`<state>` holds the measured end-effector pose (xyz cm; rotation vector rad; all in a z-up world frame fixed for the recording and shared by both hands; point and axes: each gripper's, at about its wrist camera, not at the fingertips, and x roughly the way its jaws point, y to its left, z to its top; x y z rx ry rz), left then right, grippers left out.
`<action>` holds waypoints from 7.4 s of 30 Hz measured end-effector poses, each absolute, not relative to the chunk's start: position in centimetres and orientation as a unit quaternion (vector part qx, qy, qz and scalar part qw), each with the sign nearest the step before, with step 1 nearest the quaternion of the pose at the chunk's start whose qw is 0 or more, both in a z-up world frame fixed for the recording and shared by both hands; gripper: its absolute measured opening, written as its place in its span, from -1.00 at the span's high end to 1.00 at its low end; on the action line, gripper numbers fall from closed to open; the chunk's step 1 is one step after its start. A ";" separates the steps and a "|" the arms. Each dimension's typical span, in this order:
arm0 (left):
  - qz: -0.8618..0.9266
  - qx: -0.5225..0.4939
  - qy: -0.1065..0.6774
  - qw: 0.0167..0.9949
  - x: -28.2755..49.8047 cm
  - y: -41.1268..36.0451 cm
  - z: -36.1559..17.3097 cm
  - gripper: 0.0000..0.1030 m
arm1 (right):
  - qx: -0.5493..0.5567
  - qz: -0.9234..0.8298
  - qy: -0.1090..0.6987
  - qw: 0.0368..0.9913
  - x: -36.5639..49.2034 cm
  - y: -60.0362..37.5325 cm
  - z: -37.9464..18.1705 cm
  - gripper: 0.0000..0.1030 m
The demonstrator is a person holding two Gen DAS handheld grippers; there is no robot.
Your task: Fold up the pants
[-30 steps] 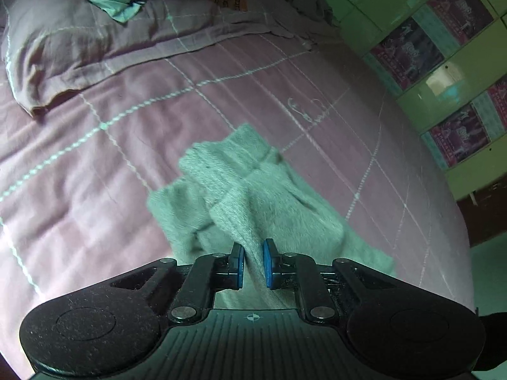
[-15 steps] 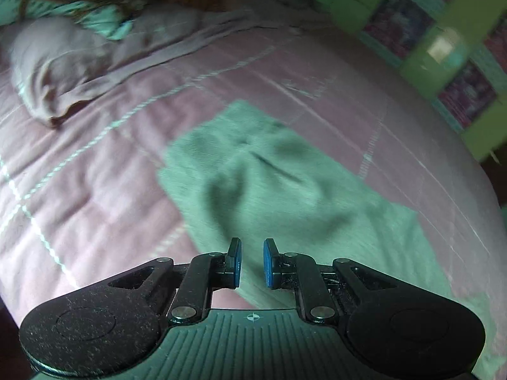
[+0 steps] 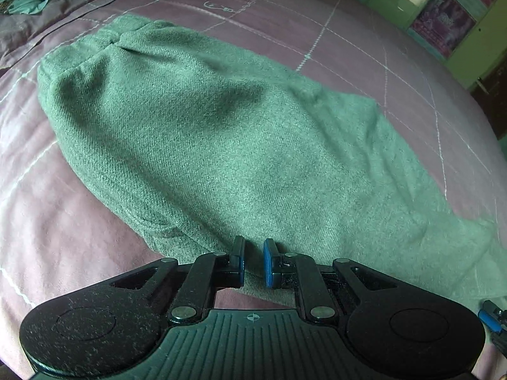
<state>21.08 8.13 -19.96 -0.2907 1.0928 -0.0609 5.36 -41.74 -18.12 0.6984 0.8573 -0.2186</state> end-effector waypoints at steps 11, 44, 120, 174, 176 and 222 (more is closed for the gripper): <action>-0.021 -0.110 0.523 0.845 21.7 7.5 -20.2 0.75 | 0.413 -0.117 0.314 0.847 7.4 -45.5 -19.9 0.88; -0.026 -0.029 0.504 0.863 20.5 2.1 -19.7 0.70 | 0.360 -0.145 0.302 0.871 8.0 -53.8 -17.8 0.38; -0.107 0.042 0.472 0.874 17.9 -6.4 -19.6 -1.00 | 0.055 -0.203 0.445 0.871 6.5 -48.5 -21.0 -1.00; -0.156 0.101 0.468 0.864 16.0 -14.0 -20.3 -0.99 | 0.089 -0.189 0.428 0.879 4.6 -50.3 -17.2 0.13; -0.161 0.096 0.470 0.863 15.4 -13.8 -20.1 -0.99 | 0.113 -0.185 0.426 0.879 2.7 -49.9 -16.9 0.13; -0.158 0.101 0.472 0.861 14.3 -13.2 -20.8 -1.00 | 0.221 -0.264 0.389 0.854 -2.3 -54.3 -17.0 0.75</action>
